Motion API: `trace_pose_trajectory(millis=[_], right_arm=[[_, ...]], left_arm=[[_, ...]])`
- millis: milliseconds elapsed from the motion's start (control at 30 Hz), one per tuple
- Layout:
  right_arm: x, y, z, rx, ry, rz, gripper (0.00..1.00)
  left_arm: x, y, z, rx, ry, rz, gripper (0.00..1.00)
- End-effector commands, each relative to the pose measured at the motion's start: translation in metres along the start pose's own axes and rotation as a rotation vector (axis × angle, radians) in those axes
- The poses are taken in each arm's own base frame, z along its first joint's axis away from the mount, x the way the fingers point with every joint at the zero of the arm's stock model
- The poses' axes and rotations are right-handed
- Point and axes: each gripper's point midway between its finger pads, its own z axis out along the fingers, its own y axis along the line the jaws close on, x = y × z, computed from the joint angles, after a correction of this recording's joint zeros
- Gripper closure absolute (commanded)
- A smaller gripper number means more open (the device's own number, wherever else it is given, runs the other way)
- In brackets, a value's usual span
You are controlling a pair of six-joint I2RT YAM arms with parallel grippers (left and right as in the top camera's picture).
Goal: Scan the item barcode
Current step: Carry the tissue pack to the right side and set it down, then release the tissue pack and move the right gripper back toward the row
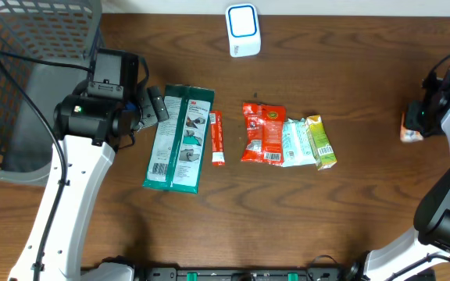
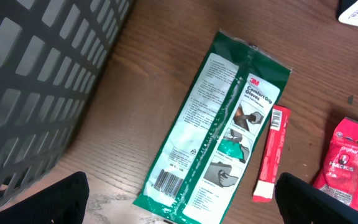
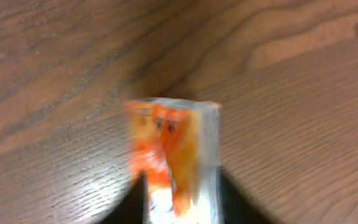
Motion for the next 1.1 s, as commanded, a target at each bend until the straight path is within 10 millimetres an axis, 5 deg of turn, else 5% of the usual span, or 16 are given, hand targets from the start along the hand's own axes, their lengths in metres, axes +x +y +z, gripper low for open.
trace_pose_trajectory(millis=[0, 133, 367, 500, 633, 1067], right_arm=[[-0.002, 0.001, -0.001, -0.003, -0.009, 0.009, 0.44], [-0.001, 0.001, -0.001, -0.004, -0.003, 0.009, 0.31], [-0.013, 0.01, -0.028, -0.064, 0.002, 0.001, 0.31], [-0.025, 0.06, -0.073, -0.329, 0.009, -0.019, 0.3], [-0.01, 0.114, -0.113, -0.563, 0.099, -0.044, 0.29], [0.046, 0.182, -0.095, -0.426, 0.241, -0.318, 0.32]], left_arm=[[-0.001, 0.003, -0.002, -0.01, -0.01, -0.008, 0.04], [-0.001, 0.003, -0.002, -0.01, -0.01, -0.008, 0.04], [-0.001, 0.003, -0.002, -0.01, -0.01, -0.008, 0.04], [-0.001, 0.003, -0.002, -0.01, -0.01, -0.008, 0.04], [-0.001, 0.003, -0.002, -0.01, -0.01, -0.008, 0.04], [-0.001, 0.003, -0.002, -0.01, -0.01, -0.008, 0.04]])
